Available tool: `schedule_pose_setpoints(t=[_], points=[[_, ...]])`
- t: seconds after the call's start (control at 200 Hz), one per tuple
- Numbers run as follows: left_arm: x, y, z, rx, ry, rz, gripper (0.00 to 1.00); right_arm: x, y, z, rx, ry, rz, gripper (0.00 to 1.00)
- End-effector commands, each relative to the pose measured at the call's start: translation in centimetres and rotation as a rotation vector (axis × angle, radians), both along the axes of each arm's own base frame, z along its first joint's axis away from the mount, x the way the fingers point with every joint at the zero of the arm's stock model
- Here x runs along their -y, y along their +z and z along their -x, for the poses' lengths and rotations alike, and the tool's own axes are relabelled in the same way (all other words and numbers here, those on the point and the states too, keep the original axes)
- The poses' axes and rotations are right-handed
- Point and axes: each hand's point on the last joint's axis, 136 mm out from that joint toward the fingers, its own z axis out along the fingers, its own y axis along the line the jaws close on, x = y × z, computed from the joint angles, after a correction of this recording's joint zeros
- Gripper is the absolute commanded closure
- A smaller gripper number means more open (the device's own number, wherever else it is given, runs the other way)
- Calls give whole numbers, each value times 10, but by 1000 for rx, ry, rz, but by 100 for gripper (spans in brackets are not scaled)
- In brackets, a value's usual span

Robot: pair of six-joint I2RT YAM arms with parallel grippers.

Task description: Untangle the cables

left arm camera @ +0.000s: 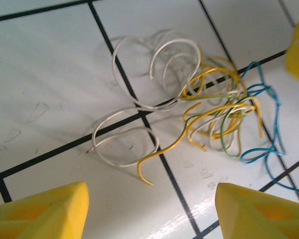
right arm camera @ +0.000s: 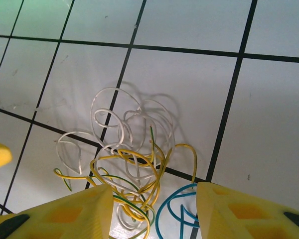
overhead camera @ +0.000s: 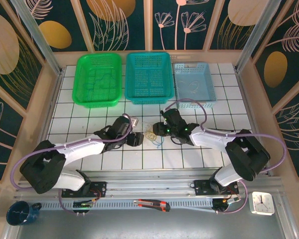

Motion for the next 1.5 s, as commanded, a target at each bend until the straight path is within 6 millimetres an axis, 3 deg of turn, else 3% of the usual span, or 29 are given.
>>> schedule_pose_setpoints(t=[0.0, 0.185, 0.891, 1.121, 1.276, 1.496], points=[[2, 4, -7, 75, -66, -83, 36, 3, 14, -8, 33, -56, -50, 52], [9, 2, -11, 116, -126, -126, 38, 0, 14, -9, 36, -47, -62, 52], [30, -10, -23, 125, -175, -115, 64, -15, 8, -12, 5, -41, -126, 51], [35, -10, -25, 131, -179, -100, 82, -27, 0, -11, -7, -25, -121, 50], [35, -11, -25, 128, -180, -98, 100, -34, -4, -10, -11, -18, -120, 50], [36, 2, -23, 145, -173, -61, 100, -40, -8, -8, -11, -15, -120, 50]])
